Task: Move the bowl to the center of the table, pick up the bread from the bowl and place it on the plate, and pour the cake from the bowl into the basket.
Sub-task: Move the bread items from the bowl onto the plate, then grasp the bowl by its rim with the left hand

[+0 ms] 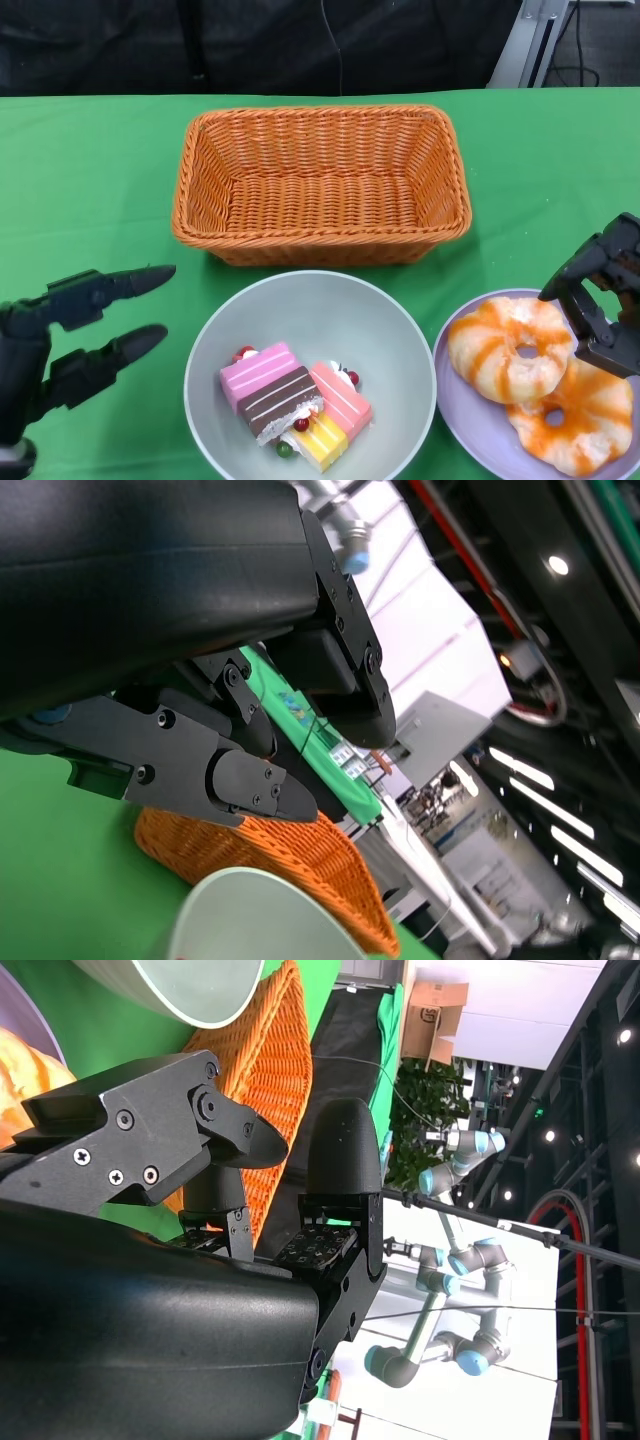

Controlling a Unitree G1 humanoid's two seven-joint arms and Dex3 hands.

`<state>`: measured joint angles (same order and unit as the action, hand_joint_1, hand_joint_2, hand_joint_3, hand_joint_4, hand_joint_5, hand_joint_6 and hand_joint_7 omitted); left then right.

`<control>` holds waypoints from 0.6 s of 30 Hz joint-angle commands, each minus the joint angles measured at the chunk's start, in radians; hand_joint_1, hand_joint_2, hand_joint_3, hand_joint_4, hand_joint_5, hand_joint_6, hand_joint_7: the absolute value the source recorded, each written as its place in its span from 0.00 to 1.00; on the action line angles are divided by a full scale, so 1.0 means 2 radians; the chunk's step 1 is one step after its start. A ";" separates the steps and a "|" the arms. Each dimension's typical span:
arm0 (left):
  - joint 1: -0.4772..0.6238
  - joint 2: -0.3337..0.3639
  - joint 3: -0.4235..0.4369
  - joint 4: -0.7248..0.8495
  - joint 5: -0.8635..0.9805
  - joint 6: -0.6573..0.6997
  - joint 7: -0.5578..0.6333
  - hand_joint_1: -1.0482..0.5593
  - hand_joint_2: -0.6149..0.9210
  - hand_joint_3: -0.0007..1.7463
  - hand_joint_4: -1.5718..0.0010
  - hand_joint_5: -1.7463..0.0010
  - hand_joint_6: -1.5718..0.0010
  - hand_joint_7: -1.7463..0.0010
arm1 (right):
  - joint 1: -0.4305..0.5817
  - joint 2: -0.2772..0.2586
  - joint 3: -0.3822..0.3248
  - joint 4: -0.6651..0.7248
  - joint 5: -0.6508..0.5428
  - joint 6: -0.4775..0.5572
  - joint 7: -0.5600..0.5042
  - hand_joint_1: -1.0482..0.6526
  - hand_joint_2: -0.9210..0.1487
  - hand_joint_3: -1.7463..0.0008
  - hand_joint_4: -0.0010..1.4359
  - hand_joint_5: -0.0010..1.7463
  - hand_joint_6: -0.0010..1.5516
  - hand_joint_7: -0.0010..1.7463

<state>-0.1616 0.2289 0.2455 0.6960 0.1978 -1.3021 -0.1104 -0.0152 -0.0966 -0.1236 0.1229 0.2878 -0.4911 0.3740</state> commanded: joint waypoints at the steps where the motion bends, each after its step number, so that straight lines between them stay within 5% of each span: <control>1: 0.008 0.025 0.039 0.002 0.079 -0.043 0.036 0.47 1.00 0.03 0.51 0.97 0.54 1.00 | 0.003 -0.005 -0.007 -0.016 0.015 0.017 0.000 0.60 0.18 0.51 0.48 0.93 0.41 0.73; 9: -0.005 0.023 0.147 -0.015 0.263 -0.154 0.111 0.45 1.00 0.04 0.49 0.98 0.54 1.00 | 0.002 -0.007 -0.011 -0.017 0.011 0.029 -0.001 0.59 0.16 0.55 0.49 0.92 0.42 0.72; 18: 0.003 0.077 0.104 -0.049 0.388 -0.156 0.231 0.46 1.00 0.03 0.53 1.00 0.53 1.00 | -0.001 -0.001 -0.013 -0.018 0.012 0.039 -0.007 0.60 0.16 0.54 0.49 0.92 0.42 0.72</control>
<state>-0.1589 0.3433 0.4704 0.6095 0.9554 -1.6084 0.3149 -0.0153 -0.0968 -0.1374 0.0930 0.3054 -0.4095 0.3676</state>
